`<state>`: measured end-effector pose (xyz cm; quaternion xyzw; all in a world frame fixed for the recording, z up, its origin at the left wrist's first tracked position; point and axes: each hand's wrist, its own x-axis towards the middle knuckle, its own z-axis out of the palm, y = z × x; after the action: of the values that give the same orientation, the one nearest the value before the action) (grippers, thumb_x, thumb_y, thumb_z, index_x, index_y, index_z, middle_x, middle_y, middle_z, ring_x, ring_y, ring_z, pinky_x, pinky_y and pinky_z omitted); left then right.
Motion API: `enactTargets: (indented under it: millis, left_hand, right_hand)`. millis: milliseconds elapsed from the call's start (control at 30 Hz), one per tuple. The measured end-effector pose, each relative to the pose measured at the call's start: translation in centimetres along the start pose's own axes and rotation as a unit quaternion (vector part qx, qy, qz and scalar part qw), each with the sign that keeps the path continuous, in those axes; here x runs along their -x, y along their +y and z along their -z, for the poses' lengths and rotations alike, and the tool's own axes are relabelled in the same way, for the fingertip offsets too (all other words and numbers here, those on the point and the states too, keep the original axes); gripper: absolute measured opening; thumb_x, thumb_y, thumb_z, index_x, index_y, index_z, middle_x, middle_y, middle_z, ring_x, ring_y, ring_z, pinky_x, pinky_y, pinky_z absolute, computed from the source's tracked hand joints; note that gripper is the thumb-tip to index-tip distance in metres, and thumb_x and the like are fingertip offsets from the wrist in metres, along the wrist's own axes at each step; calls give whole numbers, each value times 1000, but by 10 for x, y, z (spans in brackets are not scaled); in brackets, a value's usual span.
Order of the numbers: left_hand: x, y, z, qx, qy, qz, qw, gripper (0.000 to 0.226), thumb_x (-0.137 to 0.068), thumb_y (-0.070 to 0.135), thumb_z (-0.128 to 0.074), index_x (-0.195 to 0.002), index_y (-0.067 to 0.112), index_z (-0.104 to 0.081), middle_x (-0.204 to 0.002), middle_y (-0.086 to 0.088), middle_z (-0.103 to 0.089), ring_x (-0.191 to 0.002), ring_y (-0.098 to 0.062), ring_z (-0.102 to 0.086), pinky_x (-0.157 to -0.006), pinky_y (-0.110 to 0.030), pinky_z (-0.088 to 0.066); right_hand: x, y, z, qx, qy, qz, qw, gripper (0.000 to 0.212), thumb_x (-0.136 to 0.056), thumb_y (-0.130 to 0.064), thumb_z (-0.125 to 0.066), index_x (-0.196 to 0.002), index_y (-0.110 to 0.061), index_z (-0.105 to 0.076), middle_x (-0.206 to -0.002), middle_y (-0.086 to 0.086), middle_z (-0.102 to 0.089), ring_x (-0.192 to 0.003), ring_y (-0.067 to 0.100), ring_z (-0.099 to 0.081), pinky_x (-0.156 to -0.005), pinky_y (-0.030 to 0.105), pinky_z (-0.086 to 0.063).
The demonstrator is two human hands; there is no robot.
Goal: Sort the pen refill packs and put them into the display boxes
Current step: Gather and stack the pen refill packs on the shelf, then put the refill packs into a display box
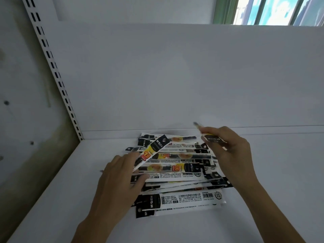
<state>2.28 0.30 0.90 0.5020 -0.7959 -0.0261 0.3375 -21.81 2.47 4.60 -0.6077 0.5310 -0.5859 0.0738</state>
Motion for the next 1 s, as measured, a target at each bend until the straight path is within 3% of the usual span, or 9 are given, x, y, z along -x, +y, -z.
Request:
enactTargets:
  millis: [67,167,300,367,467,633,733,867,1000]
  left_hand:
    - [0,-3,3,8,-17,-16,1000,43,-72,24,-78,-110,25,-60,-78,24,-42,-68,-7,-45,-57,-11,-27]
    - [-1,-9,10,-20,-47,-101,994,43,-57,13,-87,-93,25,-67,-74,21,-52,-68,-4,-37,-61,-9,-25]
    - [-1,-10,21,-30,-33,-110,993,44,-43,2,-89,-79,21,-72,-77,10,-47,-71,-6,-33,-57,-8,-21]
    - [0,-9,25,-21,-13,-113,993,42,-50,7,-87,-83,26,-70,-74,10,-46,-68,-6,-35,-55,-8,-22]
    - [0,-4,27,-25,22,-119,992,12,-82,27,-54,-91,34,-53,-73,9,-48,-67,-7,-35,-52,-9,-26]
    - [5,-7,16,76,2,-57,995,44,-79,2,-53,-92,44,-43,-95,24,-43,-81,-1,-55,-56,-8,-41]
    - [5,-4,17,141,39,-54,988,14,-87,32,-34,-83,40,-45,-82,21,-49,-72,0,-52,-62,-9,-40]
    - [-1,9,20,228,109,12,967,38,-82,59,-35,-74,26,-52,-69,4,-58,-63,-8,-58,-51,-22,-46]
    - [-12,36,24,256,129,88,954,9,-96,27,-44,-88,26,-48,-65,-6,-58,-61,-23,-59,-51,-22,-44]
  right_hand:
    - [0,-5,-2,55,60,35,996,11,-85,-20,-65,-95,-24,-68,-87,-4,-56,-82,1,-53,-70,7,-41]
    - [0,-9,-2,84,109,74,988,18,-91,-34,-46,-90,-21,-57,-95,-4,-52,-88,-9,-49,-69,3,-38]
    - [3,-17,-6,65,45,97,992,17,-94,-38,-37,-87,-30,-50,-68,-8,-58,-64,6,-58,-50,14,-42]
    - [8,-17,-10,84,2,114,990,23,-94,-38,-36,-90,-28,-56,-62,-12,-53,-62,6,-54,-50,10,-37]
    - [14,-18,-16,73,-43,102,991,18,-93,-40,-35,-92,-38,-53,-69,-20,-58,-70,1,-57,-55,4,-36]
    - [21,-17,-21,101,-82,93,987,13,-92,-44,-31,-87,-55,-36,-70,-21,-58,-68,2,-56,-51,6,-34]
    - [22,-16,-20,108,-88,79,987,19,-94,-45,-34,-82,-58,-40,-70,-21,-59,-67,1,-56,-49,9,-36]
    - [28,-14,-15,117,-91,51,988,18,-93,-40,-35,-83,-52,-41,-70,-25,-59,-68,-5,-57,-49,9,-36]
    - [34,-7,2,124,-79,16,989,24,-87,-42,-37,-104,-32,-50,-63,-23,-54,-63,0,-56,-48,12,-38]
